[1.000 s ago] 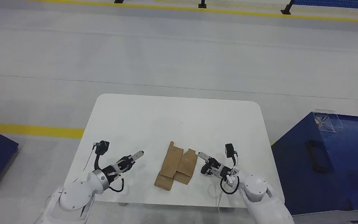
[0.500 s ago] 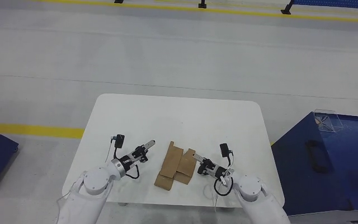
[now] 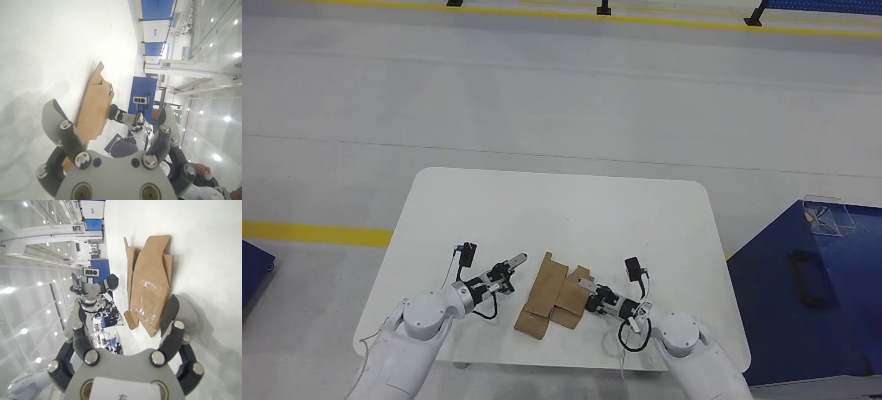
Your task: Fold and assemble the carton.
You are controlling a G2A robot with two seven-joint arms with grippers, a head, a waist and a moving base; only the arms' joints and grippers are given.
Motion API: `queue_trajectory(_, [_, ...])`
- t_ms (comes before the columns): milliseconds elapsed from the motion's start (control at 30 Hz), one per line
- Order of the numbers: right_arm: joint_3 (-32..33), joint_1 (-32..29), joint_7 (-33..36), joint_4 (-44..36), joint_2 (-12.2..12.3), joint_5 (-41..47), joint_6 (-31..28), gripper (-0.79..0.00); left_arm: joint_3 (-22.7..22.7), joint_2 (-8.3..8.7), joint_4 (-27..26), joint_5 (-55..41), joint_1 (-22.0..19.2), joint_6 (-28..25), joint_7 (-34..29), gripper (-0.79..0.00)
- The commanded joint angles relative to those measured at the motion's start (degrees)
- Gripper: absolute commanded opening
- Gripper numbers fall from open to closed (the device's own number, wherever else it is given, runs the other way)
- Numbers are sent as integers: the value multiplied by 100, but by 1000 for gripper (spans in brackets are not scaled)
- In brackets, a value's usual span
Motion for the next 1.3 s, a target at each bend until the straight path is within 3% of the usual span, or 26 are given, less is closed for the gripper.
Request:
queue_trajectory(0, [-26,56,-49,106,-13,0,-91,0,30,-4,63,21,-28,-22,1,0])
queue_trajectory(267, [-30,149,-189,300,-18,-117,-488,0,159,-34,260,20,-163,2,-44,0])
queue_trajectory(467, [402,76,83,329,109,58,-710,0,362,-78,350,120,-290,-12,-114,0])
queue_trajectory(800, [746,54,949,204,218,757,28,0,729,-180,609,337,-565,11,-77,0])
queue_trajectory(1267, [481,18,1150,75,181,773,249,0,882,-244,909,358,-755,62,-127,0])
